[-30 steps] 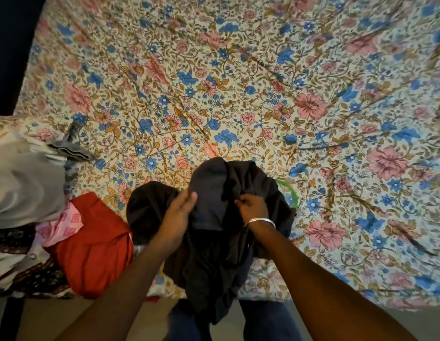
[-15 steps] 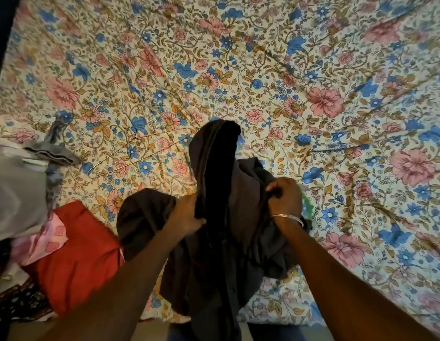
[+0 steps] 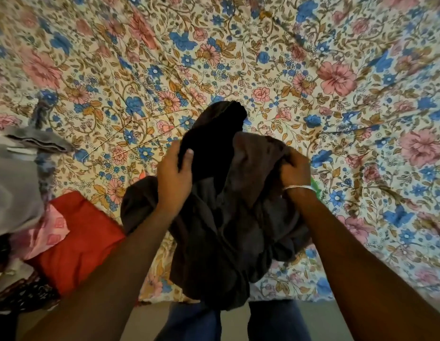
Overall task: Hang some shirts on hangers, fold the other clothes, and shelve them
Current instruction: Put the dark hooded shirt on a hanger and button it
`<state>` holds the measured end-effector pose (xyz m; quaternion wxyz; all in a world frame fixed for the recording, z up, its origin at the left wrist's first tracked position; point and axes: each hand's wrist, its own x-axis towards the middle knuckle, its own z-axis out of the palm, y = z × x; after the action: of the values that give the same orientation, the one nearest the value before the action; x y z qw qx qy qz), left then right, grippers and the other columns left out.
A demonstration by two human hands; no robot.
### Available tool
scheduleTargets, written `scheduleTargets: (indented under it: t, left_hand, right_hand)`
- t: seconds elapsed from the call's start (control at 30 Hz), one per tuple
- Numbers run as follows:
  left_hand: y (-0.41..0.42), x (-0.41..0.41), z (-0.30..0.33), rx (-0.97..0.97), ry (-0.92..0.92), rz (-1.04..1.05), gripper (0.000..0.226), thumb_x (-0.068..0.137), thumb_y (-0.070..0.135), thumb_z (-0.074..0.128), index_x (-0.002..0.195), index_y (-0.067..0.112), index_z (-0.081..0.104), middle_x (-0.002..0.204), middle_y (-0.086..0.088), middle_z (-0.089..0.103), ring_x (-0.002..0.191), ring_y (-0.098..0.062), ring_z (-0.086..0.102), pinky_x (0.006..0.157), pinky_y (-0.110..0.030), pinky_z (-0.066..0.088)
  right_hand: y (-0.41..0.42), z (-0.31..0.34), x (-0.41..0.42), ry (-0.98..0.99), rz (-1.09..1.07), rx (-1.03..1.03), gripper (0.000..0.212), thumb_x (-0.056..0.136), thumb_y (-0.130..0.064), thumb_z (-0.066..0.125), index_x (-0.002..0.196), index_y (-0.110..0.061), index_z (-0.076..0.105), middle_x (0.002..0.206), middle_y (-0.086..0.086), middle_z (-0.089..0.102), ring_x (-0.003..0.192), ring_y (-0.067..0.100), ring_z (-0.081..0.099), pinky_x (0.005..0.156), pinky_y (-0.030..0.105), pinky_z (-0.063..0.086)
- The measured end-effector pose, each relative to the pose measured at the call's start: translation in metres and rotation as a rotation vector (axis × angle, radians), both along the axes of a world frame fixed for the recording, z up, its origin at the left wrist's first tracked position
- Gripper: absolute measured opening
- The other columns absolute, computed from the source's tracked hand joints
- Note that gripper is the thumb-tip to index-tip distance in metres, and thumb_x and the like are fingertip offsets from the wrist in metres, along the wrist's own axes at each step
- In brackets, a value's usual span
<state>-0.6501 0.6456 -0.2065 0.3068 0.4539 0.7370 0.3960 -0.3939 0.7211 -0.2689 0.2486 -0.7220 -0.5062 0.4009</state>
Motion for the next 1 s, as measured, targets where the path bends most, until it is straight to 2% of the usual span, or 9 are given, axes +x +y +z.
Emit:
scheduleTargets:
  t: [0.1,0.17,0.3,0.47,0.57,0.67,0.77,0.87,1.0]
  left_hand:
    - [0.024,0.003,0.017,-0.04,-0.373,0.005,0.037,0.109,0.036,0.042,0.143,0.023,0.048,0.136,0.023,0.051,0.12,0.016,0.048,0.1,-0.004,0.038]
    - [0.011,-0.005,-0.011,-0.324,-0.51,-0.153,0.06,0.098,0.059,0.049,0.147,0.023,0.047,0.145,0.019,0.049,0.131,0.004,0.045,0.11,-0.018,0.036]
    - [-0.032,-0.03,-0.076,-0.805,-0.152,-0.661,0.061,0.086,0.018,0.074,0.142,0.014,0.052,0.143,-0.001,0.049,0.129,-0.019,0.047,0.108,-0.034,0.041]
    - [-0.032,-0.047,-0.1,-0.5,0.191,-0.569,0.053,0.079,0.049,0.079,0.121,0.021,0.065,0.135,-0.008,0.05,0.13,-0.031,0.043,0.11,-0.051,0.04]
    - [-0.013,-0.037,-0.09,-0.586,-0.217,-0.385,0.08,0.072,0.046,0.089,0.137,0.028,0.045,0.127,0.01,0.054,0.116,-0.008,0.054,0.105,-0.035,0.047]
    - [-0.003,-0.028,-0.099,-0.462,-0.06,-0.411,0.059,0.073,0.058,0.083,0.114,0.018,0.069,0.104,0.007,0.061,0.1,-0.013,0.063,0.093,-0.042,0.055]
    - [0.01,-0.017,-0.097,-0.371,-0.037,-0.361,0.025,0.088,0.018,0.078,0.109,0.005,0.072,0.101,0.001,0.064,0.096,-0.013,0.062,0.092,-0.045,0.053]
    - [0.011,0.007,-0.07,-0.133,-0.133,-0.112,0.022,0.1,0.016,0.062,0.122,0.017,0.059,0.104,0.017,0.061,0.095,0.012,0.057,0.085,-0.018,0.047]
    - [-0.019,0.036,-0.058,-0.317,-0.123,-0.91,0.044,0.101,0.023,0.06,0.143,0.031,0.051,0.151,0.009,0.05,0.14,0.001,0.04,0.114,-0.019,0.035]
  right_hand:
    - [-0.001,-0.002,-0.006,0.332,-0.339,0.0,0.04,0.095,-0.014,0.058,0.136,-0.011,0.057,0.125,0.006,0.066,0.109,0.021,0.062,0.096,0.034,0.05]
    - [-0.015,-0.008,-0.013,0.504,-0.306,-0.177,0.056,0.09,-0.023,0.066,0.142,-0.018,0.048,0.121,0.002,0.065,0.097,0.016,0.063,0.084,0.034,0.053]
    - [-0.053,-0.035,-0.004,0.196,0.168,-0.381,0.083,0.076,-0.028,0.087,0.146,-0.016,0.043,0.126,-0.001,0.062,0.116,0.019,0.061,0.101,0.041,0.05]
    - [-0.039,-0.038,-0.008,0.113,0.024,-0.319,0.035,0.083,-0.034,0.08,0.098,-0.003,0.072,0.094,0.011,0.074,0.088,0.024,0.069,0.091,0.048,0.055]
    - [-0.013,-0.021,-0.012,0.328,-0.218,-0.19,0.049,0.078,-0.04,0.082,0.116,-0.015,0.062,0.107,0.0,0.07,0.101,0.022,0.066,0.089,0.038,0.055]
    - [0.019,-0.012,-0.018,0.522,-0.379,-0.138,0.082,0.079,-0.023,0.085,0.144,-0.02,0.035,0.127,-0.005,0.059,0.114,0.017,0.061,0.094,0.032,0.051]
    - [0.047,-0.008,-0.017,0.277,-0.001,-0.286,0.083,0.075,-0.022,0.088,0.146,-0.015,0.044,0.129,0.002,0.062,0.116,0.02,0.061,0.095,0.029,0.047]
    - [0.047,-0.006,-0.02,-0.01,0.471,-0.547,0.063,0.076,-0.031,0.087,0.13,-0.012,0.061,0.123,0.006,0.067,0.109,0.022,0.062,0.089,0.027,0.045]
    - [0.015,-0.016,-0.014,-0.231,0.566,-0.537,0.043,0.084,-0.023,0.07,0.12,-0.006,0.055,0.114,0.014,0.063,0.105,0.032,0.061,0.089,0.039,0.052]
